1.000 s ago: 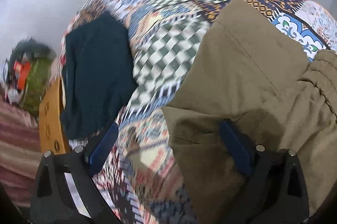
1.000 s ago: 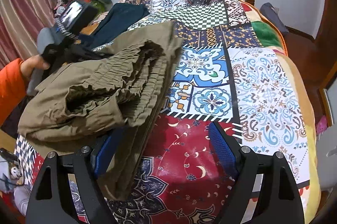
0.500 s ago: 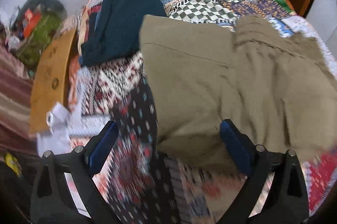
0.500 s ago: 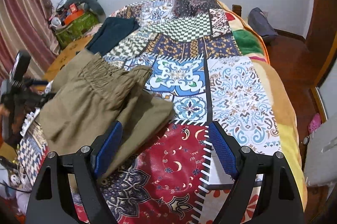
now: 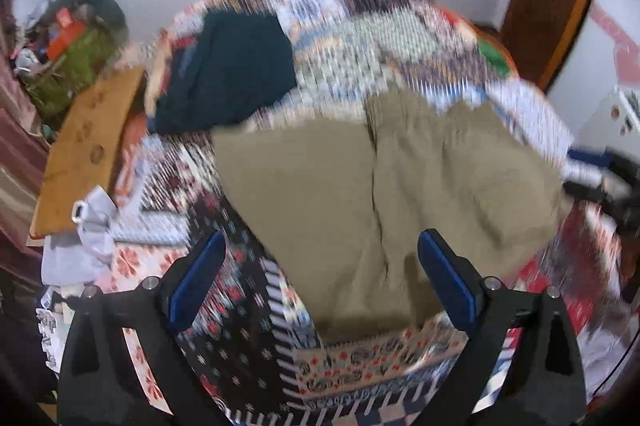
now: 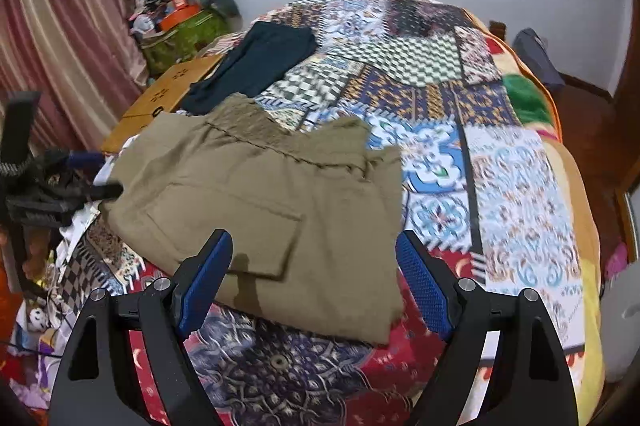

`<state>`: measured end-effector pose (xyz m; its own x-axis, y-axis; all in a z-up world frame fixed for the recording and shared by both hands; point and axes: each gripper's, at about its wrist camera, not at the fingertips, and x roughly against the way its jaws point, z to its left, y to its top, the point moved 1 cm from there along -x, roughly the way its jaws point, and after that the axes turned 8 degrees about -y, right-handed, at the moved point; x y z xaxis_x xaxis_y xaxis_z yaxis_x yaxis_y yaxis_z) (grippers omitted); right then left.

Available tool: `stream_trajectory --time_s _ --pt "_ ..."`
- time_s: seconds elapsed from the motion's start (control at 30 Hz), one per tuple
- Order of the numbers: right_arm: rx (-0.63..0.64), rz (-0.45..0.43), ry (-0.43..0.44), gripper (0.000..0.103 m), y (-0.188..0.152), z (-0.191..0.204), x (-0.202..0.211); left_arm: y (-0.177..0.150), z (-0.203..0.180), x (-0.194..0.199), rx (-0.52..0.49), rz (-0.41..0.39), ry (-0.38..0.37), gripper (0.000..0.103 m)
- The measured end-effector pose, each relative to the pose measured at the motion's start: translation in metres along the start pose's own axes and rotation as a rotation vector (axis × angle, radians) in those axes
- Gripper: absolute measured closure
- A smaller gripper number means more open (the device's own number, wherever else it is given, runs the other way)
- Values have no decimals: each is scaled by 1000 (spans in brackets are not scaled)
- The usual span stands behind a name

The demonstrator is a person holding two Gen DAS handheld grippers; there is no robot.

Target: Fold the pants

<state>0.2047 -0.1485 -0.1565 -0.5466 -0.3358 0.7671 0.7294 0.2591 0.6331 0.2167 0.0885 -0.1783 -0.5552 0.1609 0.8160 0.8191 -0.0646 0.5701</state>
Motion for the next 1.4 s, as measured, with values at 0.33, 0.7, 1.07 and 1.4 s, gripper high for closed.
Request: stream_trajectory --time_s 0.33,0.7,1.07,1.4 --pt "19 -2 82 30 49 17 -34 69 -20 -21 -8 -54 -80 5" --pt "-3 148 160 36 18 0 -85 31 -4 -101 18 145 -165 12" --pt "-75 160 150 35 1 -23 -67 2 13 -66 14 121 -196 12" --pt "-83 158 89 35 -21 -40 -50 -28 26 -39 17 113 -117 11"
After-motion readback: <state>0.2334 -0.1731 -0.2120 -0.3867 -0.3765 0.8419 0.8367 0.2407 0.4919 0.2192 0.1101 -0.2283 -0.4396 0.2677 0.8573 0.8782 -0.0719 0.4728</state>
